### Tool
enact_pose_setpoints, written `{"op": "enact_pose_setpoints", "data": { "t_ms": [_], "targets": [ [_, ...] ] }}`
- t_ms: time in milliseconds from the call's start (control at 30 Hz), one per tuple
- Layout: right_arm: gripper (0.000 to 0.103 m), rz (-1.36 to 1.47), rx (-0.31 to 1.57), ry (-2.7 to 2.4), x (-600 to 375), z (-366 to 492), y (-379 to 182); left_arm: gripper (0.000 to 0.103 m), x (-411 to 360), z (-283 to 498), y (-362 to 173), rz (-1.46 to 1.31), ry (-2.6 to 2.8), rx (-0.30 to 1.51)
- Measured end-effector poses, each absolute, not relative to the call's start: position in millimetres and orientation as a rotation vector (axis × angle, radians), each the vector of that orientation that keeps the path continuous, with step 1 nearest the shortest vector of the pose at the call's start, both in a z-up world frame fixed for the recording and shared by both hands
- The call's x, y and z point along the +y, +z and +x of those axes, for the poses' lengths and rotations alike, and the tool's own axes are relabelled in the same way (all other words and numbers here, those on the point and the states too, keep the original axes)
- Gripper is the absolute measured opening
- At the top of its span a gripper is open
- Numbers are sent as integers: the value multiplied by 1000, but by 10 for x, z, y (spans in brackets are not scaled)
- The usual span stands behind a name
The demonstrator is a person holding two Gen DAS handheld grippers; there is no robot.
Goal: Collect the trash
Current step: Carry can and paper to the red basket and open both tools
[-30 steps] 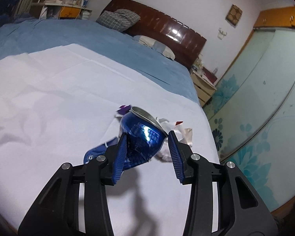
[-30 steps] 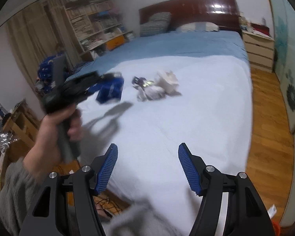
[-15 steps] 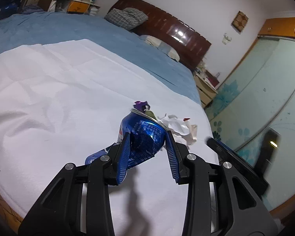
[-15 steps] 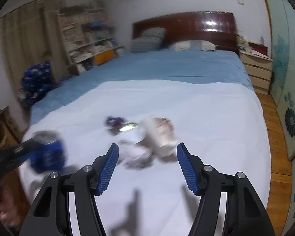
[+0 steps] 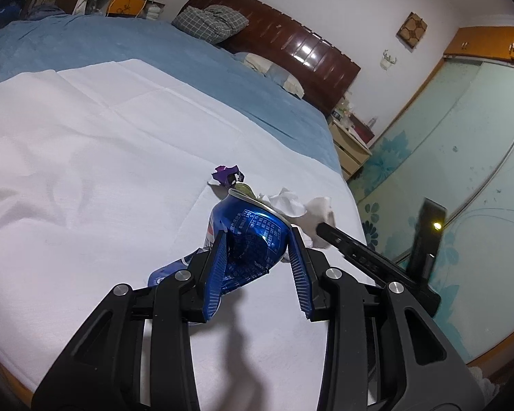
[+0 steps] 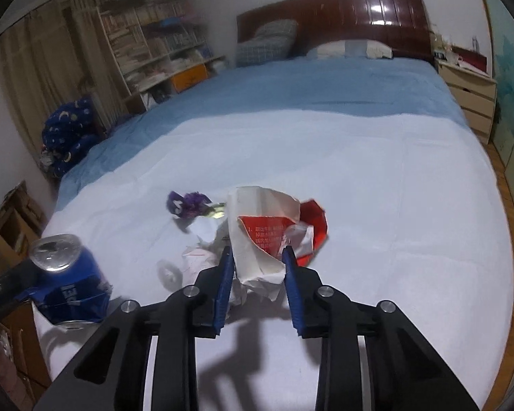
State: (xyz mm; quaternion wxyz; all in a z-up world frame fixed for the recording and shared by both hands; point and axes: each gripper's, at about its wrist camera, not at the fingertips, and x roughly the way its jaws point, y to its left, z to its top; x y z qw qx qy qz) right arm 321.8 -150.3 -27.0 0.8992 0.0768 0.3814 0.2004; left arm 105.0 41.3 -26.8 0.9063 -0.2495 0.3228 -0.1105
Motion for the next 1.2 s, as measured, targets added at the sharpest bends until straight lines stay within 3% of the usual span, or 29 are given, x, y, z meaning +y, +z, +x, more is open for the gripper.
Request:
{"op": "enact_pose_setpoints", "data": {
  "t_ms": [400,767,1000,1200],
  "targets": [
    [29,235,668,488,-2560,1499,702,36,35,308,168,-481,-266,561],
    [29,273,660,297,-4423,-307,1212,36,-1536,-429,723,-338,-581,524],
    [29,265,787,46,-5673,-1333,822,36,-3159,-692,682,-189,-879,672],
    [29,429,936,-112,-6376,-2039,41,36,-4523,-860,111,-43,-1029,906]
  ]
}}
